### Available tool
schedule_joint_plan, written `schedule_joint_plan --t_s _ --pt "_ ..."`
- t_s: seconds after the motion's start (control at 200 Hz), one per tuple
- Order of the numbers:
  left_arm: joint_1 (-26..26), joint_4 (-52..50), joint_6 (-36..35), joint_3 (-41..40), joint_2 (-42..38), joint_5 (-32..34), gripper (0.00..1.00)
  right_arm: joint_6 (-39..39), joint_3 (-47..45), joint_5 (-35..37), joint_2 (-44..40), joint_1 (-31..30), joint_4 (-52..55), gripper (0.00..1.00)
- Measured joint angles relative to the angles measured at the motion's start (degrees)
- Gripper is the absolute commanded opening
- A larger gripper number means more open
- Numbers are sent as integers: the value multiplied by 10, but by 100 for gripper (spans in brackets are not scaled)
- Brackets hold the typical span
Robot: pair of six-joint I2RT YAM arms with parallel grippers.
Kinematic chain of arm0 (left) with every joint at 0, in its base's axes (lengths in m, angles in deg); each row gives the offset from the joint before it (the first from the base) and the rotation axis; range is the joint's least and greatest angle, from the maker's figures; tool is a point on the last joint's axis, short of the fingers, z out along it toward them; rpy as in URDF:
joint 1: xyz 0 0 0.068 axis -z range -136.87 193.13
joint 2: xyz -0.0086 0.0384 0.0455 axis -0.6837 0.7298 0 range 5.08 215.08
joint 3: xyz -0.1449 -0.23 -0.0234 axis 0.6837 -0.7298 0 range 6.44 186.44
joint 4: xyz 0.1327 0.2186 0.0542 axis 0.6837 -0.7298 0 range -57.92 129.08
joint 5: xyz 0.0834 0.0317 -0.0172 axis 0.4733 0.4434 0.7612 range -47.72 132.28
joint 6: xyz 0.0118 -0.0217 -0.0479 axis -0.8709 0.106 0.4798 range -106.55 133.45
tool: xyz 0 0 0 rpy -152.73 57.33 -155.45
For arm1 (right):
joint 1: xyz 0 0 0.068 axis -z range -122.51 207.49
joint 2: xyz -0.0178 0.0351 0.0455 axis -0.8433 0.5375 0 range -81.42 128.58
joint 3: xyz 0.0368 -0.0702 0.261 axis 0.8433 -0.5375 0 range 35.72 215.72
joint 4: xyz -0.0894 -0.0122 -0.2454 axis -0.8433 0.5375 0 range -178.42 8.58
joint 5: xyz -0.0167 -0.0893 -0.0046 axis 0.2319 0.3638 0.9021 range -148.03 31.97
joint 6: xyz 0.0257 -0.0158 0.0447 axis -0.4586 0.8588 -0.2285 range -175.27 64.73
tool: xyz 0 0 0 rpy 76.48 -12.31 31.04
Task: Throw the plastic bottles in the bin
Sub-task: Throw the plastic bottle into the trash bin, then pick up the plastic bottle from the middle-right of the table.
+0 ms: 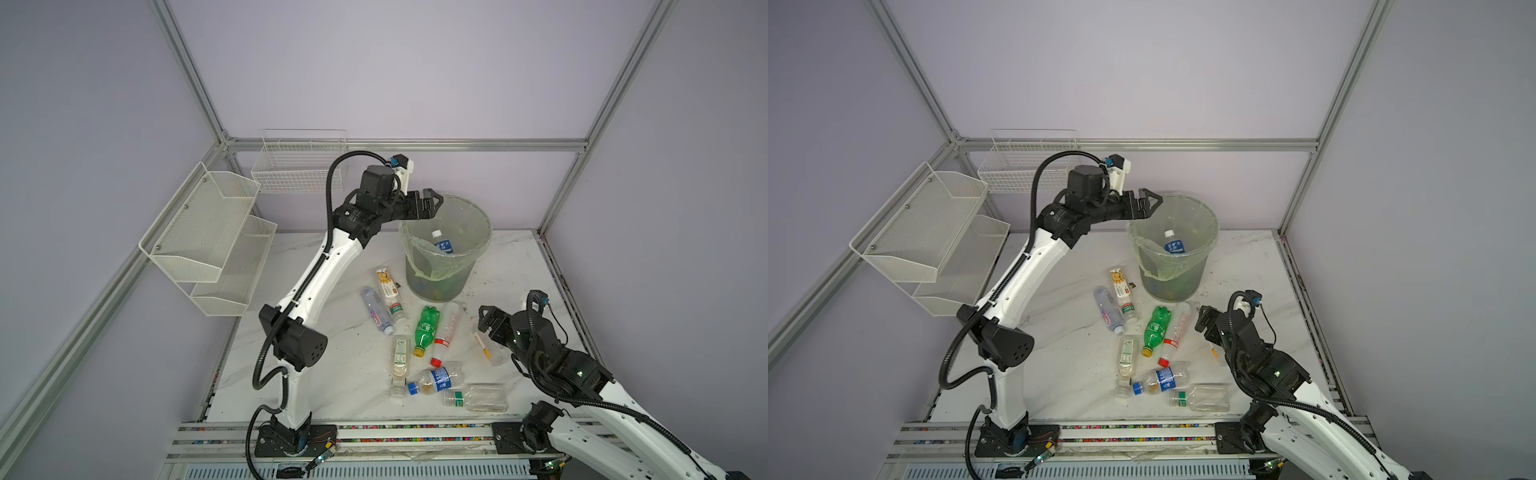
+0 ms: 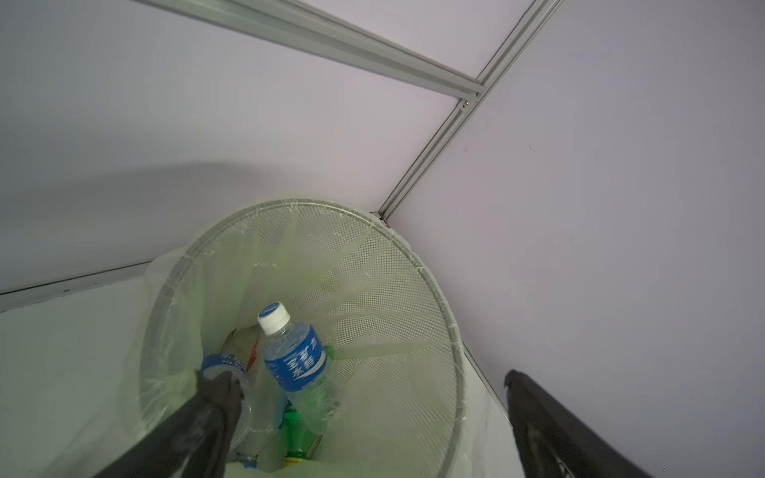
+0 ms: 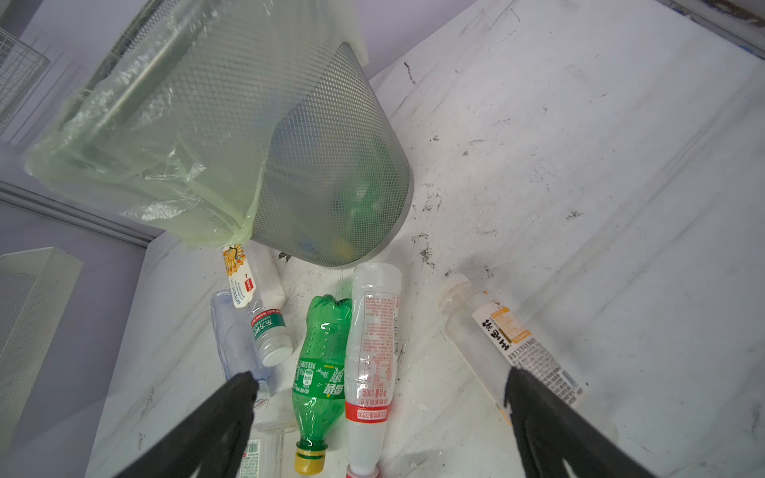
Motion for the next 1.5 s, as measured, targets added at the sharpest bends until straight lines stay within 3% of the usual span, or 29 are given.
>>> schedule_joint_plan --t_s 0.185,0.325,0.54,0.79,1.07,1.5 --pt "-22 29 -16 -135 -189 18 100 -15 28 16 51 0 30 97" --pt "-84 47 -19 -282 -309 22 100 -32 52 30 121 0 60 97" --pt "-184 37 -30 -490 -392 22 100 -45 67 33 217 0 86 97" --pt "-227 42 -31 -658 -478 17 100 -46 67 31 294 0 94 97" --pt "-262 45 -19 -689 -472 -6 100 -26 69 30 393 10 94 97" --pt "-275 45 -19 -708 -506 -4 100 55 119 24 432 49 94 97"
